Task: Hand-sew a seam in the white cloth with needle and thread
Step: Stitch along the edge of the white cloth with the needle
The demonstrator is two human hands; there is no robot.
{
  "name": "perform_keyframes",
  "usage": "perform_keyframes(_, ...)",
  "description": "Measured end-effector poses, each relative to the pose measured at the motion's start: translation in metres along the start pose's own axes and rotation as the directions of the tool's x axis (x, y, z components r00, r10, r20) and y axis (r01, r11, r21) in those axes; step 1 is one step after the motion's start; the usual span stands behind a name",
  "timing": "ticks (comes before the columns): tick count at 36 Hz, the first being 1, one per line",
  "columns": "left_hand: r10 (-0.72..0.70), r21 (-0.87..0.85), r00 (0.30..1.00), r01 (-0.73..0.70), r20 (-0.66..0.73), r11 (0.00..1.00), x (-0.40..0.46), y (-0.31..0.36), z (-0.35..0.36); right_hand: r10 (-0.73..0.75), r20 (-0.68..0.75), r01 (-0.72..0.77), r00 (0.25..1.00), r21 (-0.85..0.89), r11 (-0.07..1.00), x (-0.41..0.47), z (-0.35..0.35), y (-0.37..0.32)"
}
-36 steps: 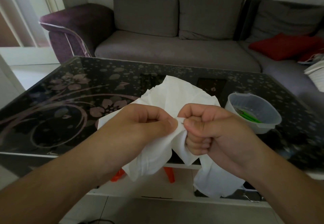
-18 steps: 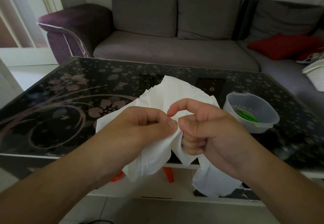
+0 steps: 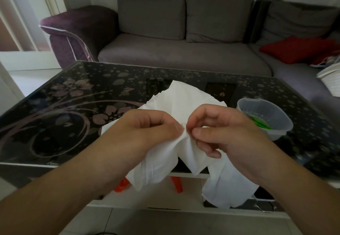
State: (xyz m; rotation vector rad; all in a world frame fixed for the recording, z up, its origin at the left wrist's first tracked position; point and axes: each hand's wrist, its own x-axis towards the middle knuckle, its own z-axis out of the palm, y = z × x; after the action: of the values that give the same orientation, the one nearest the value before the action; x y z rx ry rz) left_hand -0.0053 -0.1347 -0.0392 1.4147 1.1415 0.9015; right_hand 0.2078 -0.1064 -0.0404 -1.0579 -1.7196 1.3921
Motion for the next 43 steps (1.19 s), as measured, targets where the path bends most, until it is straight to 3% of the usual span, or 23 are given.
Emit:
perform_keyframes(10, -0.002, 0.023, 1.0, 0.002, 0.003, 1.0, 0.001, -0.002, -0.001, -0.104, -0.103, 0.092, 0.989, -0.111, 0.99, -0.001, 0.005, -0.001)
perform_keyframes(26, -0.079, 0.0, 0.997, 0.079, 0.01, 0.997, 0.006, -0.007, 0.0, -0.059, -0.11, 0.04, 0.992, -0.168, 0.985, -0.004, 0.005, -0.005)
perform_keyframes(36, -0.098, 0.032, 0.995, 0.097, 0.03, 0.995, 0.008, -0.006, 0.001, -0.136, -0.196, 0.095, 0.971, -0.205, 0.974, -0.004, 0.012, -0.007)
perform_keyframes(43, -0.108, 0.018, 0.994, 0.107, 0.034, 0.994, 0.008, -0.006, 0.003, -0.13, -0.158, 0.078, 0.979, -0.301, 0.95, -0.006, 0.01, -0.009)
